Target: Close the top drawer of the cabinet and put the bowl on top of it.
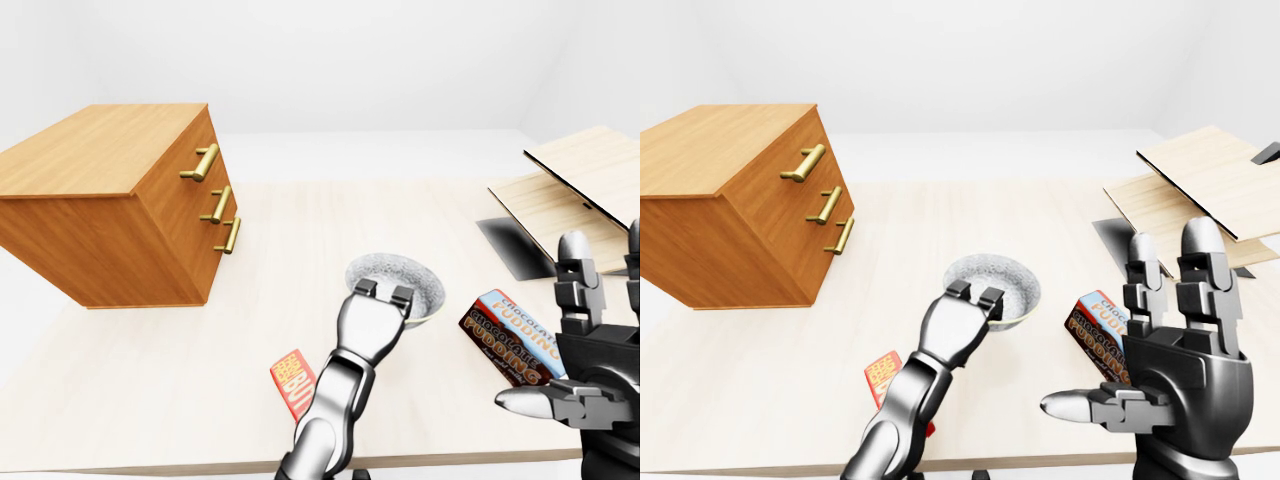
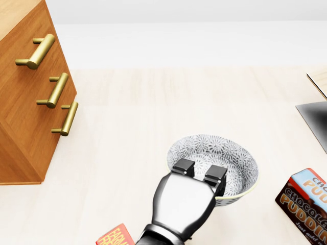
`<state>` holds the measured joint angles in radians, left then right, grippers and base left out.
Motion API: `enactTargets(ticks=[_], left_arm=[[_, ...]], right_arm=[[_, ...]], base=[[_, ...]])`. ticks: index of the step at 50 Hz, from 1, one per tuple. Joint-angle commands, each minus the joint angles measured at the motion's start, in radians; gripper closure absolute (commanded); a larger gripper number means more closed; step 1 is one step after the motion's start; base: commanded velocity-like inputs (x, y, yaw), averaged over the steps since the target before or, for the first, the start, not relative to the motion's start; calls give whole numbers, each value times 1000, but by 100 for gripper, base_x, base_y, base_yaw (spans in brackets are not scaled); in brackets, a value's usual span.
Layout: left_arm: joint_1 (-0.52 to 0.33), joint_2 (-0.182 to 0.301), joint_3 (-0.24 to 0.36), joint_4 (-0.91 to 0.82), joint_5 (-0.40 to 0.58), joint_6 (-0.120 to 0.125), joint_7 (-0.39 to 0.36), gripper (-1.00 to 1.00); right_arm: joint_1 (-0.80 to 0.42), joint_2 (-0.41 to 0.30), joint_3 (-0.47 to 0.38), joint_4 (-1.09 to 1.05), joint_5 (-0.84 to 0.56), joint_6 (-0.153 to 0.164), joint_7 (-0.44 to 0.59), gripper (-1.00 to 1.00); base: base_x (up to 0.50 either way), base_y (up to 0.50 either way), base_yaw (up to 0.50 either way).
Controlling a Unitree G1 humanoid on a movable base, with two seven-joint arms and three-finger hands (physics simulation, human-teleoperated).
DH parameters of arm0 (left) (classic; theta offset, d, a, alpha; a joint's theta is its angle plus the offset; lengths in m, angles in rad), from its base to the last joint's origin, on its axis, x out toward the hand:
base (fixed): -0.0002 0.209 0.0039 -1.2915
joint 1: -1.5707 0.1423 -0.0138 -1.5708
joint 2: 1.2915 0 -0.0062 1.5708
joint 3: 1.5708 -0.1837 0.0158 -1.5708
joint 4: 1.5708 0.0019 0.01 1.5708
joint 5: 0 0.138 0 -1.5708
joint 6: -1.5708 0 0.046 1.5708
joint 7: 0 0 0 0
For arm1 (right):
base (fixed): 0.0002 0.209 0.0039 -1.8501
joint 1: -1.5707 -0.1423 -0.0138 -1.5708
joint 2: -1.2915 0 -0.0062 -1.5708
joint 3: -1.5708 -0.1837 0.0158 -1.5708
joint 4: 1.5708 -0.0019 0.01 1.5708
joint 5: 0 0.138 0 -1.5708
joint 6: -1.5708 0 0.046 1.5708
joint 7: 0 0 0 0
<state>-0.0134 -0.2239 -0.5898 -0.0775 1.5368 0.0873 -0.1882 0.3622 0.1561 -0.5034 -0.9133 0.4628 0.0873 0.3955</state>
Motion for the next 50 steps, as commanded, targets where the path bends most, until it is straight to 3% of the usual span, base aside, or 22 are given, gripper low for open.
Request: enactTargets(ticks=[1,8,15,16,26,33,41,43,50], left_arm=[[-35,-14,36,-204,11,0,-67,100],[-62,-27,58,-281,38,0,-146,100],[-77,-45,67,-361,21,0,-178,100],[-102,-54,78,-390,35,0,-216,100],[-169,-81,146,-442,70,0,-294,100],[-269,-110,222,-493,121,0,-379,100],[-386,-88,326,-496,155,0,-462,100],[-387,-86,326,-496,154,0,-462,100],[-490,-37,410,-478,129,0,-505,100]], right_arm=[[3,3,6,2,-4,0,4,-100],[6,4,12,7,-10,0,10,-100],[7,3,23,11,-19,0,7,-100],[10,5,23,13,-19,0,11,-100],[16,6,15,-1,-7,0,13,-100],[9,6,19,-1,-14,0,9,-100],[13,8,35,3,-28,0,10,-100],[13,8,35,3,-27,0,9,-100],[23,14,44,-2,-35,0,15,-100]], base=[[0,0,0],[0,0,0],[0,0,0],[0,0,0],[0,0,0],[0,0,0],[0,0,0],[0,0,0],[0,0,0]])
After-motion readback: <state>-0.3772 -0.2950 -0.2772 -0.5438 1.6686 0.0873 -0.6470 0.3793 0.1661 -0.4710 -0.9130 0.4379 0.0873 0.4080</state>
